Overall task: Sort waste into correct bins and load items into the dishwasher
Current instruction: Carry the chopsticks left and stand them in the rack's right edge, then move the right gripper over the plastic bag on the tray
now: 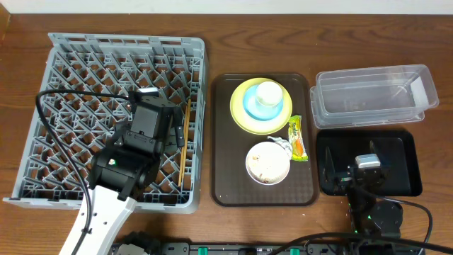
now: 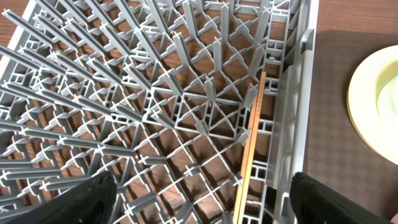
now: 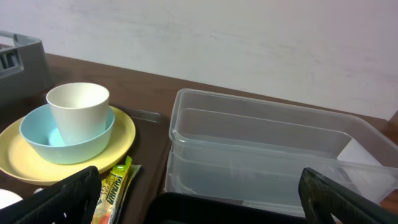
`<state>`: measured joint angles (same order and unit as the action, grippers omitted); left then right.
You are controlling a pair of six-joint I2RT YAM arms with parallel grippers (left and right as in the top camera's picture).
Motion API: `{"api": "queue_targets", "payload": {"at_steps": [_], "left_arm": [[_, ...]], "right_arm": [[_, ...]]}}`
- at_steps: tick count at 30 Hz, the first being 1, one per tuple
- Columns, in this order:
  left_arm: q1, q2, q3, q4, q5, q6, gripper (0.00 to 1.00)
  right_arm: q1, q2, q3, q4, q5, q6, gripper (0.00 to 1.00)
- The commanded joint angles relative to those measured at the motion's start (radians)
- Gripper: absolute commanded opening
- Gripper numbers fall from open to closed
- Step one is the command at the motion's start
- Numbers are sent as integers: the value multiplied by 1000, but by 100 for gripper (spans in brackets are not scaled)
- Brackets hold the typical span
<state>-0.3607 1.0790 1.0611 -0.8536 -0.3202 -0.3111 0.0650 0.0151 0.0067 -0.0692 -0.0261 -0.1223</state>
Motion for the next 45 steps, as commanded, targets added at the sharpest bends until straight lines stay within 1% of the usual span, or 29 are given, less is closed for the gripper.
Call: {"api": "queue_targets", "payload": {"at_steps": [1,32,35,40,43,45], "left_arm": [[4,4,24,-3,-13,-4,92],[4,5,24,-3,-13,-4,93],[4,5,24,-3,-13,-4,93],[4,5,24,-3,-13,-4,93],[4,5,24,-3,-13,-4,93],[4,5,24,-3,-13,-4,93]], "right_arm": [[5,-1,-1,-4,-1,-6,99],[5,-1,-1,-4,-1,-6,99],[6,-1,-1,24,-11,-5,99],[5,-1,-1,21,-110,-6,99],[5,-1,0,56,-247,-5,99],[5,-1,21,51,-254,45,99]]}}
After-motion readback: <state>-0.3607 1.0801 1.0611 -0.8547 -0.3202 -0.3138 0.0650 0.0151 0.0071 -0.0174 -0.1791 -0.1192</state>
